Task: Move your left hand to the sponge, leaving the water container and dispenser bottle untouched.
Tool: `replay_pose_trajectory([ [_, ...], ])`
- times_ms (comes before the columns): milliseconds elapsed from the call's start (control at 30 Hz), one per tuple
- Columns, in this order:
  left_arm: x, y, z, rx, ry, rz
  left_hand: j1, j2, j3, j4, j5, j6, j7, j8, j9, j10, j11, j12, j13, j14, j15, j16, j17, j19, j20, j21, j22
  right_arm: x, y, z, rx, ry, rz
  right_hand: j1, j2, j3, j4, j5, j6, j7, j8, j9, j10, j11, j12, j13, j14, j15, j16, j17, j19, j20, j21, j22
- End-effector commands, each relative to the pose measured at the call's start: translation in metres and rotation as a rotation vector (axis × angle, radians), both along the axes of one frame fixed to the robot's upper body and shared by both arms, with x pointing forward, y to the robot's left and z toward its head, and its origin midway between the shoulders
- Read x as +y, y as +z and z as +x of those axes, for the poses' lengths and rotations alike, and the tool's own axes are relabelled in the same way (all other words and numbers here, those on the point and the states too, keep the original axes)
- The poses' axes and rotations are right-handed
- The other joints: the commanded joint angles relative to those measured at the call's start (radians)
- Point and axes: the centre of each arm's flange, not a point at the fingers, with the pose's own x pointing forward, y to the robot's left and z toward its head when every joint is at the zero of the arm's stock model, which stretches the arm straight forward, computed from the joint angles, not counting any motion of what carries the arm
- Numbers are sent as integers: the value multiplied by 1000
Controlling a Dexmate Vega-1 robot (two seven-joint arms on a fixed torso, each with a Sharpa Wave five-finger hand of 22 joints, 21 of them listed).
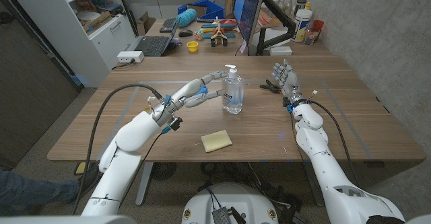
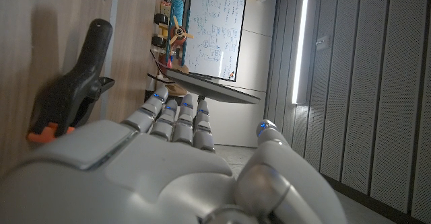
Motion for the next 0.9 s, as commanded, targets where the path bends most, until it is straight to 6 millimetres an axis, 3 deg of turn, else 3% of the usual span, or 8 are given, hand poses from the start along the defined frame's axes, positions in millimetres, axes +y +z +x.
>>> replay_pose_trajectory([
  [33,-6,-5,-3,-7,35,62,17,0,6,-10,-3,9,-1,8,4,4,-12,3,4,6,-2,5,3,-3,6,4,4,-2,4,2,-3,-1,1,-3,5,2,-6,2,9,-3,-4,2,8,-2,2,3,12,-1,0,4,9,-3,-3,6],
  [900,-15,-23,-10,-56,99,162,37,-3,7,-23,-6,22,-8,10,5,11,-16,4,5,12,-4,5,3,-2,13,4,5,-1,11,4,-20,2,7,-5,6,0,-9,3,9,-3,-4,2,9,-2,1,3,13,1,-1,4,12,-3,-10,6],
])
